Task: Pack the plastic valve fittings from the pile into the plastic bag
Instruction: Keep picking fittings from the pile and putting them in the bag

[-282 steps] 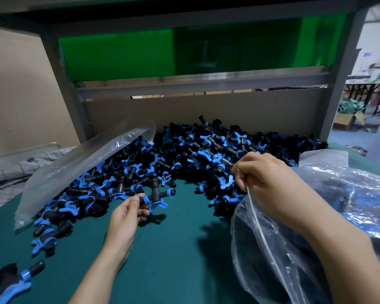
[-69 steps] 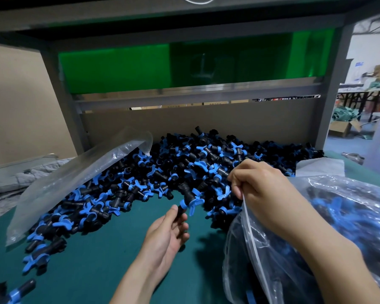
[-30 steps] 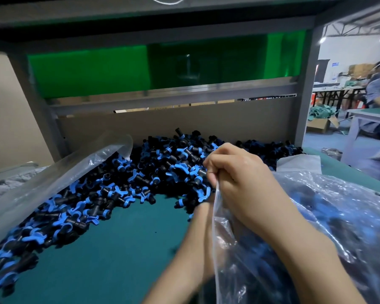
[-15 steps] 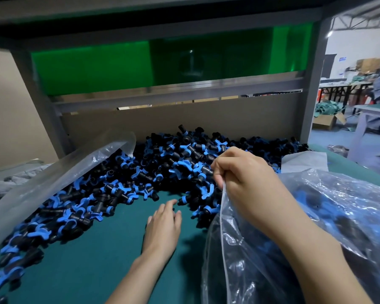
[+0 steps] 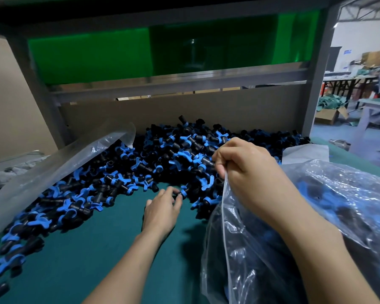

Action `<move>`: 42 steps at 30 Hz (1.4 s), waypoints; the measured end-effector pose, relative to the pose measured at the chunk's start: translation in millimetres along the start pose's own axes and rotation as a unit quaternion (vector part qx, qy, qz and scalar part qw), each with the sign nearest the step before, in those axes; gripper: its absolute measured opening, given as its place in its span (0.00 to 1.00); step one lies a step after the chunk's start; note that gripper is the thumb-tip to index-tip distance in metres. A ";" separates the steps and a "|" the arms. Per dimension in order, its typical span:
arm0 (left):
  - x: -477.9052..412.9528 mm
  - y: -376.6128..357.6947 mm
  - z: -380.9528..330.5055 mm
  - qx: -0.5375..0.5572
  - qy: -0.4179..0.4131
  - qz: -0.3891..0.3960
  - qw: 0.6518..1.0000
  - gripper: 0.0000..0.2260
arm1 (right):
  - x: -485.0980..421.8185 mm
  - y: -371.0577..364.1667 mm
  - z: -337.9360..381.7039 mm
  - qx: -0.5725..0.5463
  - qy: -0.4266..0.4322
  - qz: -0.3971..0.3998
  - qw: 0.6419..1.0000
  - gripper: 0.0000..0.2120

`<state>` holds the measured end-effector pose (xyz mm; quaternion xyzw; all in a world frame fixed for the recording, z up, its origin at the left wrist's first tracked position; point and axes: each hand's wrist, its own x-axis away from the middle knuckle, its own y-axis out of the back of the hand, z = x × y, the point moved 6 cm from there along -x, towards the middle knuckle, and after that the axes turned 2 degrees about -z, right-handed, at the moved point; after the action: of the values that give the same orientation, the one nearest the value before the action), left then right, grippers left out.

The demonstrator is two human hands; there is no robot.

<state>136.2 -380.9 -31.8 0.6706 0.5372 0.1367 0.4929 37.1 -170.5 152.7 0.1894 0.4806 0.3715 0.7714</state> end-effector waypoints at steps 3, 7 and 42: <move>2.9 4.2 4.9 0.106 0.019 -0.034 0.994 0.03 | -0.2 0.3 0.5 0.007 0.003 0.001 1.000 0.17; 7.0 15.4 13.3 0.251 0.064 -0.105 0.960 0.02 | -0.8 0.9 0.5 0.008 0.002 -0.003 1.000 0.17; 20.1 38.0 22.5 0.392 0.201 -0.119 0.890 0.16 | 0.3 -1.5 0.5 0.018 0.018 -0.002 1.000 0.20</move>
<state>182.3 -372.9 -18.8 0.6988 0.7103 -0.0127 0.0834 38.3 -171.1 151.8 0.1954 0.5014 0.3649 0.7598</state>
